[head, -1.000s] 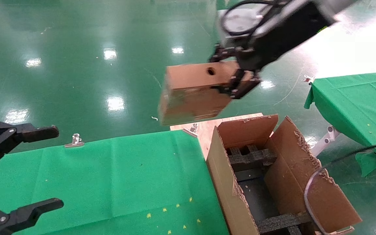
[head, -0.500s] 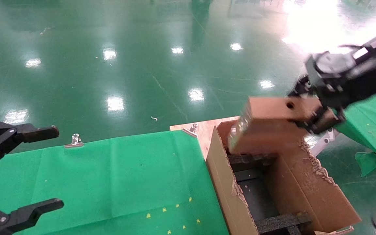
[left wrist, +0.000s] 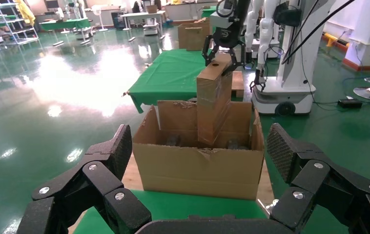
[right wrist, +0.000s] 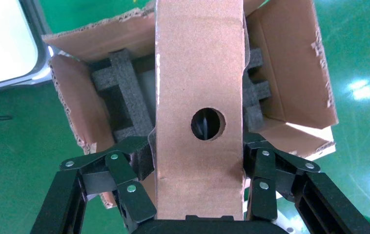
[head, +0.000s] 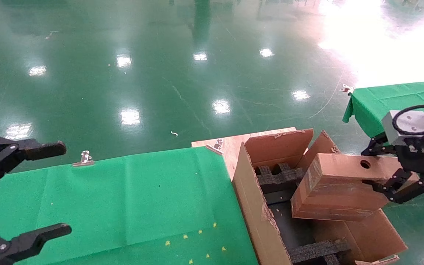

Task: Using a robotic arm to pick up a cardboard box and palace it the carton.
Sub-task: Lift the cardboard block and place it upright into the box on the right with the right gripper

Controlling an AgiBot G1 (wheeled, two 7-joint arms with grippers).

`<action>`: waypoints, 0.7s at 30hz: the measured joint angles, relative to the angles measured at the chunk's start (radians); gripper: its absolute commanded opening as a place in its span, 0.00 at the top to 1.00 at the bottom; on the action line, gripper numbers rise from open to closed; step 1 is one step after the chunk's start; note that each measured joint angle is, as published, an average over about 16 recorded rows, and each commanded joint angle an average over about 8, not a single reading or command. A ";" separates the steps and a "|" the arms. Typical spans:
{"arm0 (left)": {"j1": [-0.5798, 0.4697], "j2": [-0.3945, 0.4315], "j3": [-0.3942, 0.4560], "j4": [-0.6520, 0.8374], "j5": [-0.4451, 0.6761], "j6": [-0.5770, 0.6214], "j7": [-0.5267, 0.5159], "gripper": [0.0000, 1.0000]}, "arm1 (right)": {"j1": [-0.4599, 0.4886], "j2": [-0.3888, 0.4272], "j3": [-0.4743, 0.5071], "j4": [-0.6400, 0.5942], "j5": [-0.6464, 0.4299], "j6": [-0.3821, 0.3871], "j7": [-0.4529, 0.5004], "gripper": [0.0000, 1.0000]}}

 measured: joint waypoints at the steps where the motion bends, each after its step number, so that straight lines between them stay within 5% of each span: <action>1: 0.000 0.000 0.000 0.000 0.000 0.000 0.000 0.00 | 0.002 0.002 -0.009 0.001 0.002 0.001 -0.002 1.00; 12: 0.000 0.000 0.000 0.000 0.000 0.000 0.000 0.00 | -0.011 0.009 -0.045 0.020 0.028 0.044 0.038 1.00; 21: 0.000 0.000 0.000 0.000 0.000 0.000 0.000 0.00 | -0.040 0.053 -0.070 0.130 0.035 0.189 0.295 1.00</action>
